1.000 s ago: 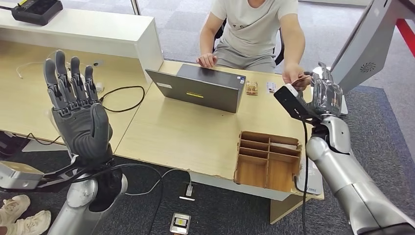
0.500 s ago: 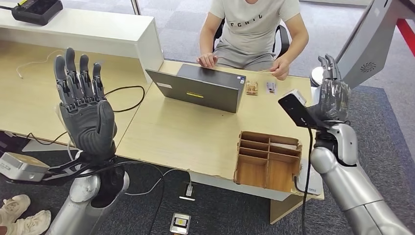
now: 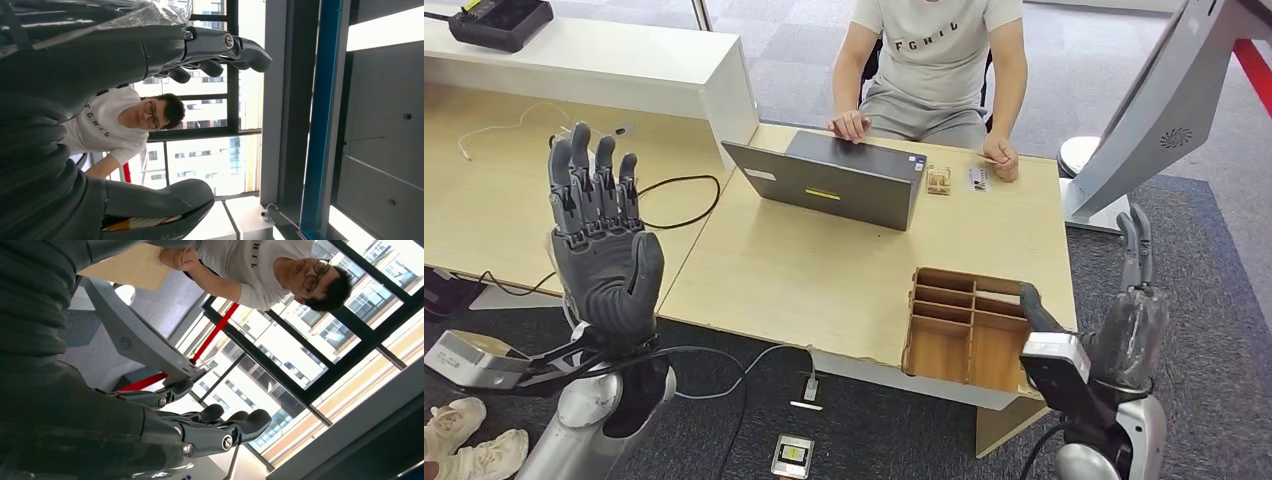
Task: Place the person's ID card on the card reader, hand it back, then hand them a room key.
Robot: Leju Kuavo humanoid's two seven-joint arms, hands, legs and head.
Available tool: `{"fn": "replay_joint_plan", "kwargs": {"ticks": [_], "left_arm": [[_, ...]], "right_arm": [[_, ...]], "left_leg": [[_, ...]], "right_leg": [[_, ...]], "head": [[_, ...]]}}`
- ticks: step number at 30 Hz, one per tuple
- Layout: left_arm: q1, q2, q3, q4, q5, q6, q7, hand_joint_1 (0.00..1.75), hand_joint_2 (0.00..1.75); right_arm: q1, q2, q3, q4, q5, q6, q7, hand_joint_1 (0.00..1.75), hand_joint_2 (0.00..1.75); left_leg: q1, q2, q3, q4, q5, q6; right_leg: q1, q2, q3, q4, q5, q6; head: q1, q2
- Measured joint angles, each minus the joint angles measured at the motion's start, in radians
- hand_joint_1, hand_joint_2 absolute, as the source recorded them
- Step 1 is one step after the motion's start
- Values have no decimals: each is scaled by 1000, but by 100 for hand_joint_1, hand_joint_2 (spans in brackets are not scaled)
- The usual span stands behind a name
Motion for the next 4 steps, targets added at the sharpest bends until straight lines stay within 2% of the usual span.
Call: {"fn": "replay_joint_plan", "kwargs": {"ticks": [4], "left_arm": [[21, -2, 14, -4, -19, -4, 7, 0, 175]], "right_arm": [[139, 30, -75, -114, 18, -1, -39, 0, 175]], "left_leg": [[0, 0, 0, 0, 0, 0]], "right_leg": [[0, 0, 0, 0, 0, 0]], "head": [[0, 0]]}}
